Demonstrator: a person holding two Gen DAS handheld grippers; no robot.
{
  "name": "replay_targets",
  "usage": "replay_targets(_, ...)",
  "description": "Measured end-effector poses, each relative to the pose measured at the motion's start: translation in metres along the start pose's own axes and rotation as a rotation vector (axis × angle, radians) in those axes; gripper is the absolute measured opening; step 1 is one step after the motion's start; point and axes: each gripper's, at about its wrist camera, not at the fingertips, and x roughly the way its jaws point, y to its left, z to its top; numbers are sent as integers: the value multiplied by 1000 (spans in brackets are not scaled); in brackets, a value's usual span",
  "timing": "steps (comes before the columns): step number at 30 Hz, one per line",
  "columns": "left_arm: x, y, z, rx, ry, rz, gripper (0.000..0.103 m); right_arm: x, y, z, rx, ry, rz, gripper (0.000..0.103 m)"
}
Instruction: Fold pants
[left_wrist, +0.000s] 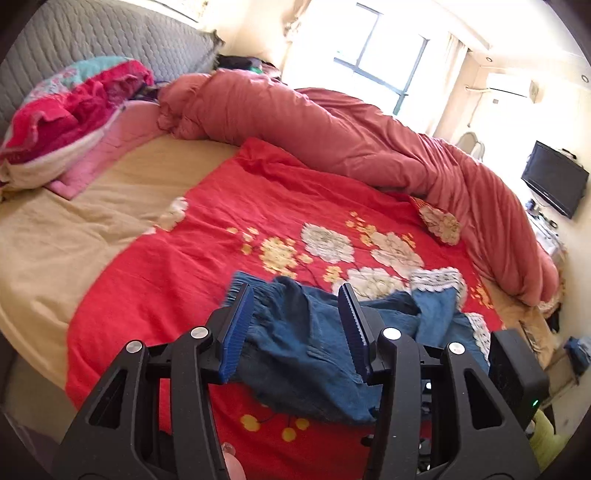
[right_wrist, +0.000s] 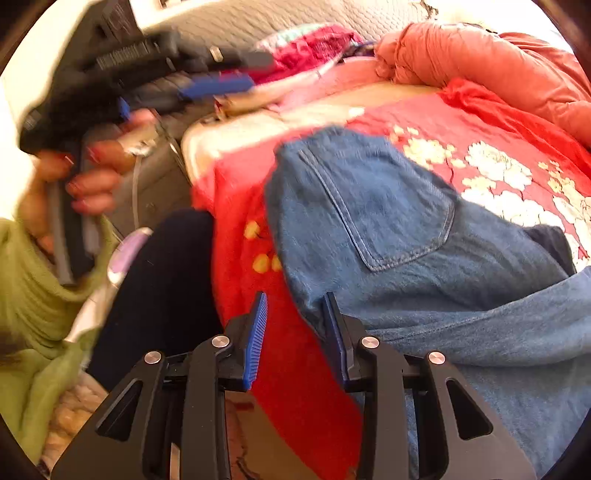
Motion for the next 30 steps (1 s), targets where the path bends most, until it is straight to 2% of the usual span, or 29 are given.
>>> replay_targets(2,17,-8,-4,36,61,-6,39,-16,-4,5,23,-60,9,31)
replay_targets(4,36,-13,-14,56,130,-26,39,-28,-7,8,29,-111,-57,31)
replay_targets(6,50,-13,-27,90,176,29,39,-34,-14,9,62,-153,-124,31)
replay_targets(8,68,-12,-43,137,237,115,39,-30,-19,8,81,-151,-196,31)
replay_targets(10,74,-8,-54,142,273,128,39,-19,-25,5,85,-94,-261,34)
replay_targets(12,75,-6,-60,165,269,139,39,-10,-36,0,111,-30,-307,39)
replay_targets(13,74,-8,-61,177,265,146,39,-5,-40,-3,118,7,-317,47)
replay_targets(14,75,-7,-62,175,264,145,39,2,-43,-6,99,60,-308,50)
replay_targets(16,76,-3,-63,162,261,138,39,9,-42,-11,58,70,-317,51)
replay_targets(22,73,-5,-63,145,239,143,39,4,-46,-12,85,58,-276,51)
replay_targets(24,57,-9,-57,106,219,146,40,-10,-45,-7,112,21,-247,56)
replay_targets(26,32,-18,-50,105,161,127,53,-42,-43,2,112,-86,-267,66)
replay_targets(30,7,-44,-40,166,96,115,56,-87,-53,4,147,-216,-324,69)
